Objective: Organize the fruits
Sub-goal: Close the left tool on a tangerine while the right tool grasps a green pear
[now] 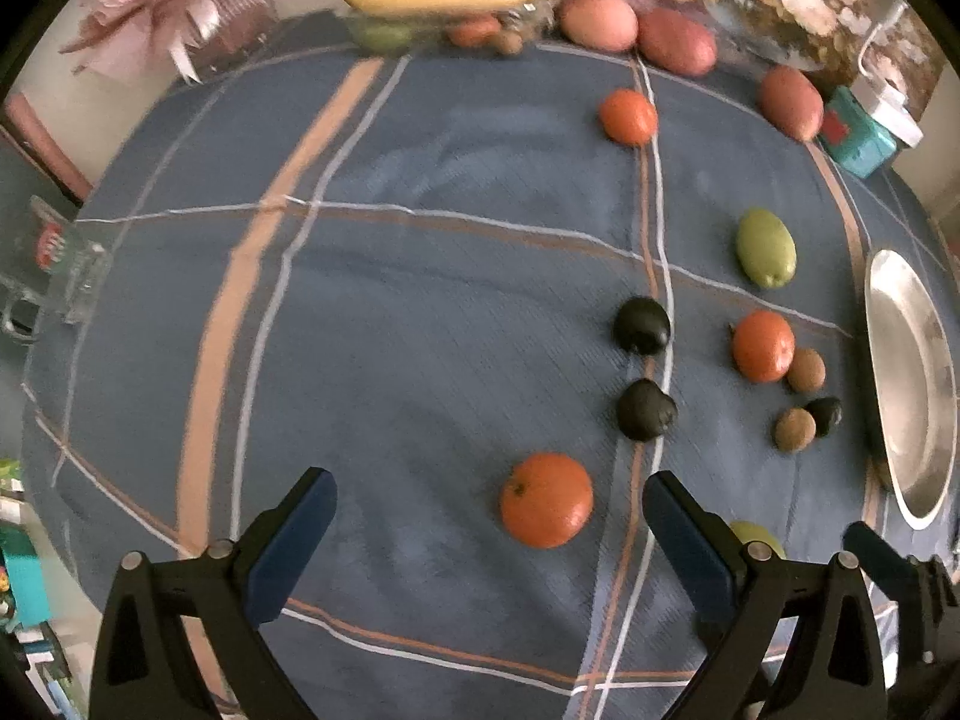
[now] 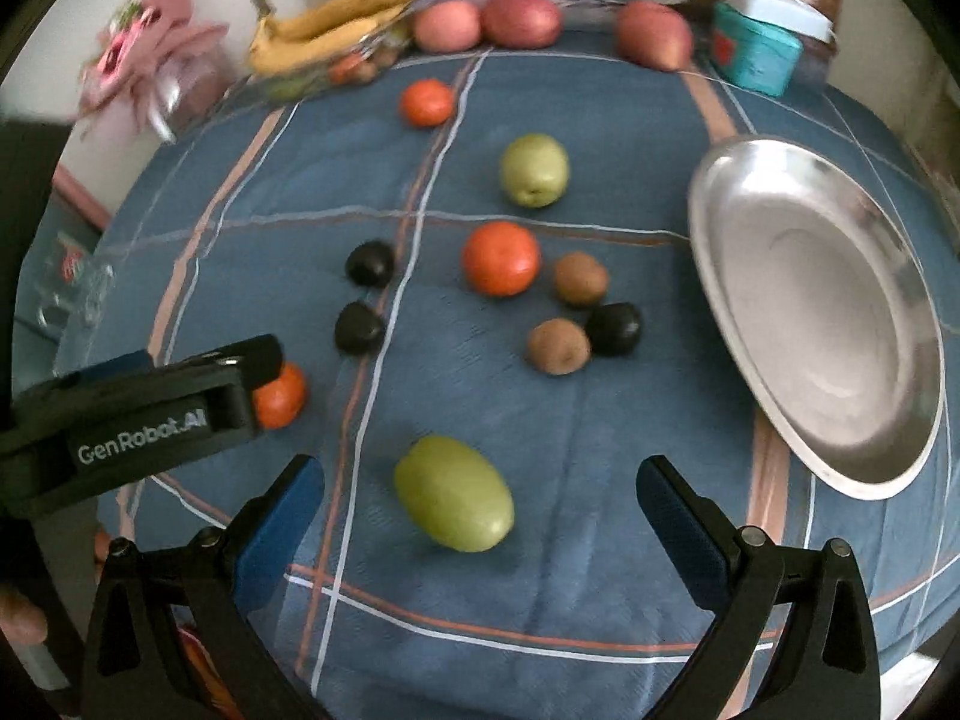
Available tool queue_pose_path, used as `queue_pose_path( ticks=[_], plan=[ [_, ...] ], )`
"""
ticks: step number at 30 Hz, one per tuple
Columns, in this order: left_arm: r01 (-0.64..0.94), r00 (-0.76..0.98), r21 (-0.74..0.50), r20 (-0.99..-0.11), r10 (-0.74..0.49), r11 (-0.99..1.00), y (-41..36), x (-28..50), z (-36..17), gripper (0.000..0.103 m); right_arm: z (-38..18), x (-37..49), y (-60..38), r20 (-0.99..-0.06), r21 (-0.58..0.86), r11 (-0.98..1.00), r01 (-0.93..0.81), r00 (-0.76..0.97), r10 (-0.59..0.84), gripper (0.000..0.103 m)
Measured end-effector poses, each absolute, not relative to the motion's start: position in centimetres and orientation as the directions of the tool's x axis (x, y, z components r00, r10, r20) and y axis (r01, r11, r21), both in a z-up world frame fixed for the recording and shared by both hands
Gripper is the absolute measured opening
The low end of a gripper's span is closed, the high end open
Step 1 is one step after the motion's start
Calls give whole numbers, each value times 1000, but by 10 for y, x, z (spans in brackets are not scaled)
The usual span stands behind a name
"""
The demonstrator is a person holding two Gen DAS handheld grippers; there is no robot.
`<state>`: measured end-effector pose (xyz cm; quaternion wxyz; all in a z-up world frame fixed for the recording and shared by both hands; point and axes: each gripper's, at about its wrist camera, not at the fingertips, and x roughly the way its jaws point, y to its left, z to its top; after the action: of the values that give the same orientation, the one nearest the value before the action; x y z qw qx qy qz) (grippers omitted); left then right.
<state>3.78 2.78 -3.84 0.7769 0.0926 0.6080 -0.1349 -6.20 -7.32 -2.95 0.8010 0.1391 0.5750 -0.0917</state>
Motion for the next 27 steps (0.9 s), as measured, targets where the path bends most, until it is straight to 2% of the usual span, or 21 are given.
queue_pose_path(
  ticks=[4,5,7,8,10,11,13,16,21,27],
  plan=[
    [329,181,-71,-974,-136,942,26,38,-47,99,-41,-54,-60,-961,77,963,258,276,3,103],
    [330,178,-73,-974,-138,941,25,38,-48,96,-42,-54,-58,-962,70,965,253,275,-2,103],
    [336,169,-74,-976,-137,939,24,37,-51,83,-41,-54,-57,-959,60,966,251,282,-14,101],
    [338,159,-77,-978,-138,938,23,36,-53,82,-41,-54,-56,-958,61,966,252,285,-14,99],
    [341,145,-86,-979,-143,936,22,35,-55,73,-43,-54,-57,-957,67,964,257,289,-11,84],
    [341,137,-96,-979,-150,935,22,35,-57,69,-44,-54,-58,-958,67,964,259,286,-10,81],
    [334,116,-123,-979,-170,935,24,34,-60,50,-46,-54,-60,-961,68,963,262,277,-7,74],
    [337,112,-127,-978,-174,933,25,33,-61,38,-48,-54,-61,-963,73,962,263,271,-1,67],
    [343,120,-115,-979,-165,932,21,25,-65,37,-52,-55,-64,-966,80,961,266,258,9,66],
    [329,116,-131,-977,-178,935,23,24,-61,37,-57,-54,-60,-970,98,963,249,241,37,54]
  ],
)
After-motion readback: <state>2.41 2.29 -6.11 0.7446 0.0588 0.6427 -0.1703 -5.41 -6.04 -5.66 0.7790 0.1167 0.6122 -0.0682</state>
